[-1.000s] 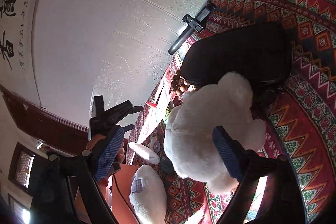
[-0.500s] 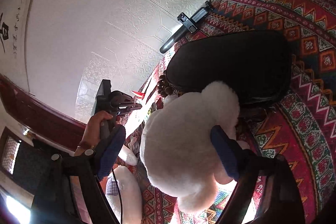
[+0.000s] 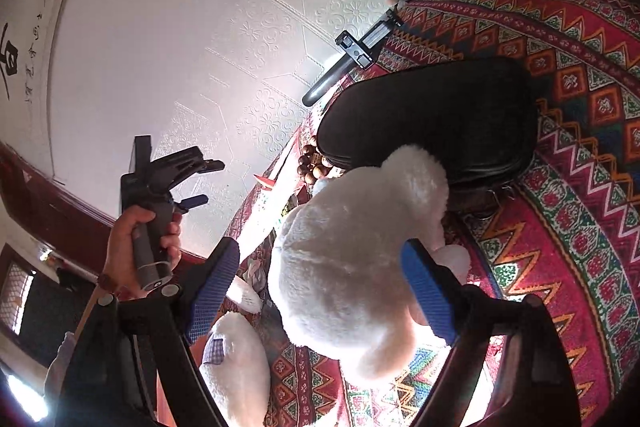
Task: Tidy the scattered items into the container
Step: 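Grasp the red cone on the bedspread with the left tool, then carry the red cone over the box and open the left tool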
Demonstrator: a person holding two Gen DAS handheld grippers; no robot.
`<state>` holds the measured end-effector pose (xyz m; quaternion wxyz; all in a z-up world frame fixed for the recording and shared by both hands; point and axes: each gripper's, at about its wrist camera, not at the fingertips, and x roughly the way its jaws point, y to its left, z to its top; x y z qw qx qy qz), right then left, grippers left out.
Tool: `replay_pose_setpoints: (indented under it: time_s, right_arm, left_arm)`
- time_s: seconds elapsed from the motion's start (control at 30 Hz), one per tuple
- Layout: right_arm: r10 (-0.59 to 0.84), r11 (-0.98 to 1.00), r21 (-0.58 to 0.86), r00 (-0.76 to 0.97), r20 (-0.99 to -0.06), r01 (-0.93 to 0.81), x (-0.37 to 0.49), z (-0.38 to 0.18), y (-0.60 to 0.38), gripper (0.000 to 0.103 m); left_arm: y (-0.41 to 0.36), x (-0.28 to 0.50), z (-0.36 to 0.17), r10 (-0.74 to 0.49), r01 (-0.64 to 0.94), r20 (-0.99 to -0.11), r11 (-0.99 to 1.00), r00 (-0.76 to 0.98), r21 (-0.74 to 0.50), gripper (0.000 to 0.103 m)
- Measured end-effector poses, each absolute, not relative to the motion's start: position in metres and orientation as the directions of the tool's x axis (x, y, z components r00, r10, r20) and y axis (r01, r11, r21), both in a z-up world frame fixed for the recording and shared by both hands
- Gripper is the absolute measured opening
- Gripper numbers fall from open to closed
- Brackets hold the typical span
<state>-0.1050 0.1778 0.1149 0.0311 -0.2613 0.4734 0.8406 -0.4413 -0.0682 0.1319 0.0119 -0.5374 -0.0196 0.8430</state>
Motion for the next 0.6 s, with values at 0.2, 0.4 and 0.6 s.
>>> replay_pose_setpoints:
  time_s: [0.2,0.4,0.6]
  right_arm:
    - [-0.176,-0.586,0.744,-0.846,-0.503,-0.321,-0.119,0.107,0.18,0.084]
    - [-0.135,-0.675,0.667,-0.837,-0.53,-0.314,-0.12,0.111,0.164,0.084]
    - [-0.127,-0.684,0.658,-0.837,-0.533,-0.315,-0.119,0.111,0.165,0.081]
  left_arm:
    - [-0.07,-0.498,0.062,0.019,0.08,-0.932,-0.995,-0.362,-0.052,0.078]
    - [-0.054,-0.504,0.04,-0.014,0.019,-0.934,-1.0,-0.358,0.008,0.029]
    - [-0.059,-0.465,0.076,0.045,0.0,-0.929,-0.999,-0.366,-0.049,0.029]
